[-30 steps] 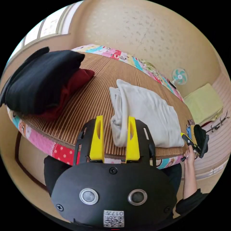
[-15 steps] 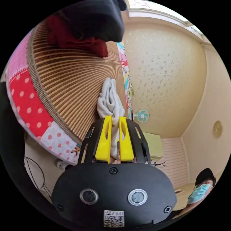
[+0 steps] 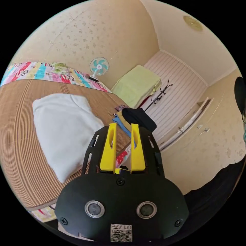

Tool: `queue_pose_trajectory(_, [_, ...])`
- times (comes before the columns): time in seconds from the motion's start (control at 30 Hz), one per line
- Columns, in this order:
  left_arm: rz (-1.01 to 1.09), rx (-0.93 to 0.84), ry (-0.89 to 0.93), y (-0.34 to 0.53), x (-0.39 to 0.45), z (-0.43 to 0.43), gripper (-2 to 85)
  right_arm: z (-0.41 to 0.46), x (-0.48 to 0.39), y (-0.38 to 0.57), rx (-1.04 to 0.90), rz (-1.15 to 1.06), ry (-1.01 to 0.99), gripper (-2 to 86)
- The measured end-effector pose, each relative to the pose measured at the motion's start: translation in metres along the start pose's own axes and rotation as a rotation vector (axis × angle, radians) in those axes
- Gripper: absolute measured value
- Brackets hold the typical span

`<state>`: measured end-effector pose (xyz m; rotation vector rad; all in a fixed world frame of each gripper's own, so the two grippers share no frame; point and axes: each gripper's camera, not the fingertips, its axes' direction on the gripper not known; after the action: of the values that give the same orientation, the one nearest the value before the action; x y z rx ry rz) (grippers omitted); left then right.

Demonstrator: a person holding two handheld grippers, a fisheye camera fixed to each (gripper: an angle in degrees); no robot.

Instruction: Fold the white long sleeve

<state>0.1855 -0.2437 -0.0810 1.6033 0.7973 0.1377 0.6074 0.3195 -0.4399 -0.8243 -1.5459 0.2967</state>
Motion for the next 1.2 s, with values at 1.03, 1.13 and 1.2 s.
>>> queue_pose_trajectory(1.03, [-0.173, -0.418, 0.154, 0.226, 0.048, -0.118, 6.8, -0.102, -0.142, -0.190, -0.330, 0.273, -0.451, 18.8])
queue_pose_trajectory(1.13, [-0.241, -0.398, 0.185, 0.230, 0.025, -0.123, 6.5, -0.138, -0.133, -0.169, -0.267, 0.306, -0.591, 18.1])
queue_pose_trajectory(1.2, [-0.266, -0.389, 0.189, 0.232, 0.013, -0.124, 6.3, -0.169, -0.130, -0.167, -0.200, 0.308, -0.709, 17.8])
